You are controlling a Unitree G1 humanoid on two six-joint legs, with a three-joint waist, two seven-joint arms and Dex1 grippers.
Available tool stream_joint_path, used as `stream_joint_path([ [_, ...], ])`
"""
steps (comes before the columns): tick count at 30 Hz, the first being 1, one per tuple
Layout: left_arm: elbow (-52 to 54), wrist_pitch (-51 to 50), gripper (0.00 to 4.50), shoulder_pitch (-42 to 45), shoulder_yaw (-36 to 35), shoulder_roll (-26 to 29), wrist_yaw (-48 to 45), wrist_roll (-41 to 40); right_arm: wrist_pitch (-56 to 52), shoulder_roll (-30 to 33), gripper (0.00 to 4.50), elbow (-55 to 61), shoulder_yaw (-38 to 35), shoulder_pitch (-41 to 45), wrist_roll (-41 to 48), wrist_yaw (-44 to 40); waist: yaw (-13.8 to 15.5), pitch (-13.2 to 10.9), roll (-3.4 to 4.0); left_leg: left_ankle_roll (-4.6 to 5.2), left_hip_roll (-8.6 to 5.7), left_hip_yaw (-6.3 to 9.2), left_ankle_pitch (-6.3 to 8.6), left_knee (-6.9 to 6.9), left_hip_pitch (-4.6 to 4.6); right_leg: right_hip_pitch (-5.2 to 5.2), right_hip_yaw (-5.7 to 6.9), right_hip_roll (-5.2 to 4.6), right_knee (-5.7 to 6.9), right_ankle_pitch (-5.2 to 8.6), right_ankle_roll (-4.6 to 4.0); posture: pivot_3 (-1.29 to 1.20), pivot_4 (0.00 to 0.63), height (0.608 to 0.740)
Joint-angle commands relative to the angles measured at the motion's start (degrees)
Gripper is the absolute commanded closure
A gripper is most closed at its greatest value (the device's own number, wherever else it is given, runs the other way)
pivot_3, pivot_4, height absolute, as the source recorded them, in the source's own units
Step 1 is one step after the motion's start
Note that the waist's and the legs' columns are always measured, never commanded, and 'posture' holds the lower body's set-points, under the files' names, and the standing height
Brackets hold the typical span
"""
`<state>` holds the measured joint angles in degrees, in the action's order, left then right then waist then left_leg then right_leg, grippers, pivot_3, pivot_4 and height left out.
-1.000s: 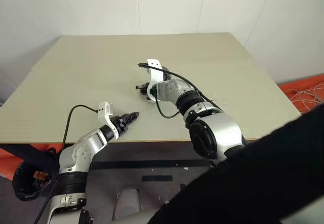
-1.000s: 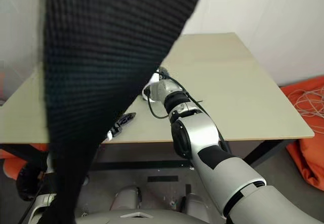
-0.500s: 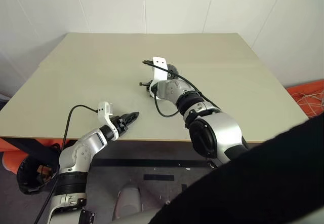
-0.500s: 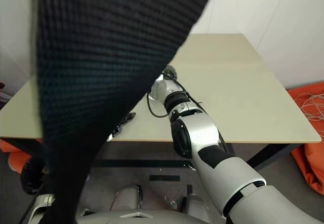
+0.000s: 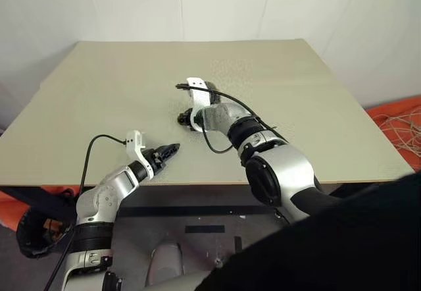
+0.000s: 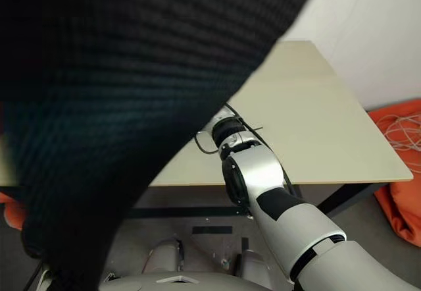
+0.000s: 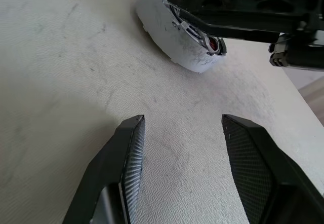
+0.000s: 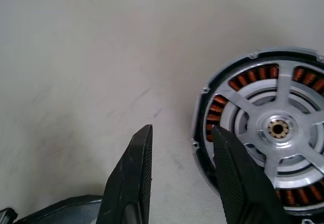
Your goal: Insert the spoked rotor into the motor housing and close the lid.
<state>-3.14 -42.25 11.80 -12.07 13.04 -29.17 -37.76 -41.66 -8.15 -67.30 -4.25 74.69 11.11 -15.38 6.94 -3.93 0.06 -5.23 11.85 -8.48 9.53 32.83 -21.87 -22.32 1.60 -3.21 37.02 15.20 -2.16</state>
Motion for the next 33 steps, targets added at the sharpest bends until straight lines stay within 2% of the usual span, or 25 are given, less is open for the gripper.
stream_joint_path([
  [1,0.43,1.01,1.95,1.22,0.08,-0.15,-0.33,-0.03,-5.67,3.29,2.44,14.5,5.54,-0.94,0.28,-12.91,0.03,0.0,0.0,0.22,0.01,0.0,-0.14,-0.01,-0.03,-0.02,0.04,0.06,-0.05,-0.02,0.01,0.0,0.0,0.74],
  [2,0.21,1.1,1.95,1.37,0.13,-0.2,-0.37,0.06,-6.65,4.9,2.44,19.88,7.24,-2.9,0.84,-16.49,0.28,0.0,-0.01,0.28,0.03,0.02,-0.16,0.0,-0.06,0.0,0.08,0.09,-0.12,-0.03,0.02,0.0,0.0,0.74],
  [4,-0.12,1.15,1.95,1.93,0.29,-0.34,-0.35,0.19,-0.64,10.91,2.44,32.98,13.81,-9.04,-1.43,-24.79,0.8,0.04,-0.08,0.36,0.03,0.04,-0.14,-0.01,-0.1,0.13,0.12,0.06,-0.31,-0.06,0.09,0.0,0.0,0.74],
  [6,-0.26,1.33,1.95,2.19,0.67,-0.1,-0.66,0.6,5.35,16.76,2.44,41.08,19.52,-13.79,-4.19,-31.1,1.22,0.07,-0.15,0.61,0.03,0.04,-0.04,0.08,-0.09,0.24,0.13,0.01,-0.37,-0.09,0.19,0.0,0.0,0.74],
  [9,-0.47,1.77,1.95,2.64,1.36,0.74,-1.61,1.38,13.19,28.22,2.44,44.95,25.12,-18.26,-8.33,-40.59,1.62,0.08,-0.19,0.8,0.01,0.02,0.05,0.24,-0.07,0.33,0.1,-0.03,-0.42,-0.13,0.31,0.0,0.0,0.74],
  [12,-0.73,1.56,1.95,3.51,1.18,1.13,-1.7,1.26,17.81,32.5,2.44,41.69,26.59,-18.59,-10.68,-43.44,1.23,0.07,-0.18,0.8,-0.03,-0.02,0.04,0.27,-0.02,0.31,0.07,0.01,-0.38,-0.14,0.33,0.0,0.0,0.74],
  [16,-0.84,1.25,1.95,4.07,0.96,1.11,-1.92,0.88,22.65,33.28,2.44,35.31,27.32,-17.9,-13.95,-44.03,-0.06,0.07,-0.18,0.92,0.0,-0.06,-0.06,0.28,0.14,0.32,0.04,0.1,-0.28,-0.08,0.08,0.0,0.0,0.74],
  [20,1.61,0.11,1.95,4.19,-0.11,0.37,-2.72,-1.95,25.87,30.75,2.44,28.76,26.97,-16.12,-15.82,-42.92,-0.35,0.07,-0.18,1.13,0.01,-0.09,-0.15,0.32,0.14,0.32,0.04,0.09,-0.27,-0.05,-0.19,0.0,0.0,0.74],
  [23,2.65,-0.5,1.95,4.49,-0.21,1.03,-2.83,-2.69,27.14,28.78,2.44,25.99,27.09,-15.67,-16.64,-43.42,-0.62,0.07,-0.18,1.62,0.01,-0.09,-0.18,0.36,0.11,0.32,0.06,0.09,-0.25,-0.06,-0.22,0.0,0.0,0.74],
  [33,3.65,-1.07,1.95,3.22,-0.9,2.04,-2.51,-4.08,32.48,23.98,2.44,18.2,27.37,-13.37,-20.5,-43.51,-1.07,0.07,-0.18,2.25,0.0,-0.09,-0.12,0.45,0.05,0.32,0.07,0.06,-0.25,-0.06,-0.23,0.0,0.0,0.74],
])
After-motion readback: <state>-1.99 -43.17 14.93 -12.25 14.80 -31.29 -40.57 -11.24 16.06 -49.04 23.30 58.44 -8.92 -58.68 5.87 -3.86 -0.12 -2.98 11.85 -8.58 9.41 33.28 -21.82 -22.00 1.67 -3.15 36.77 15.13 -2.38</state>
